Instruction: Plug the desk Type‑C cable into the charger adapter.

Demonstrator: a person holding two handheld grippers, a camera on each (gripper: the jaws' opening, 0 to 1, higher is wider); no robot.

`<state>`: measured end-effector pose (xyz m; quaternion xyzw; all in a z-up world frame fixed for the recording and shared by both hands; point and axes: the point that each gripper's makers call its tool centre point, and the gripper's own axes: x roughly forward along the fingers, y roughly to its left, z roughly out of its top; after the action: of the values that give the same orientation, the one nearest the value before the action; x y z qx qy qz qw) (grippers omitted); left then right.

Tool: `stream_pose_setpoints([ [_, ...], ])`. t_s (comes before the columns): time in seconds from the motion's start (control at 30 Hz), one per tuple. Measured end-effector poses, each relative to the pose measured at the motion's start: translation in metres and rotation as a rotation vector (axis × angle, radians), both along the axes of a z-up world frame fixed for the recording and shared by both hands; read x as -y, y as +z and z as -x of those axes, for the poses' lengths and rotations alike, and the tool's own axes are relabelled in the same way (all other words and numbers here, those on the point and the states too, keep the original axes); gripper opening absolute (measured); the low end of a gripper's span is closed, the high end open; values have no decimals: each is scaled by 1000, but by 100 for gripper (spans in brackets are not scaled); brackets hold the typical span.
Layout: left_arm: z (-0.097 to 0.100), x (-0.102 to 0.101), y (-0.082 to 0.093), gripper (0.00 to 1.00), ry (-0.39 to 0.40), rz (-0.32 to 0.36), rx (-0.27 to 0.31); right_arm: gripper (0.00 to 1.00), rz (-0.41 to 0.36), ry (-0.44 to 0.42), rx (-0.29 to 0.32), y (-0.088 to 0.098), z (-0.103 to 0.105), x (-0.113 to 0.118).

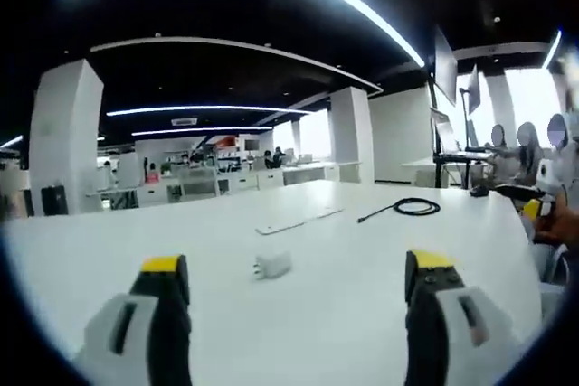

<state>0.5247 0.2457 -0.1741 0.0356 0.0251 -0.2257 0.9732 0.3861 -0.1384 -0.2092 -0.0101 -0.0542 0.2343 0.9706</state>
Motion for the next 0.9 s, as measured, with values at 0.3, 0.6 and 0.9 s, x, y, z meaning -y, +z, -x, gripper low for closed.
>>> stream_pose_setpoints([
  [0.3,-45,15,11,100,-81,-108,-46,100,3,3,1,2,0,-2],
  [0.6,-78,31,1,99,-147,-163,-105,100,14,14,-10,0,-2,-9],
  [0.9,-124,27,-18,92,-164,-235,-146,100,20,24,-17,-2,0,-15],
])
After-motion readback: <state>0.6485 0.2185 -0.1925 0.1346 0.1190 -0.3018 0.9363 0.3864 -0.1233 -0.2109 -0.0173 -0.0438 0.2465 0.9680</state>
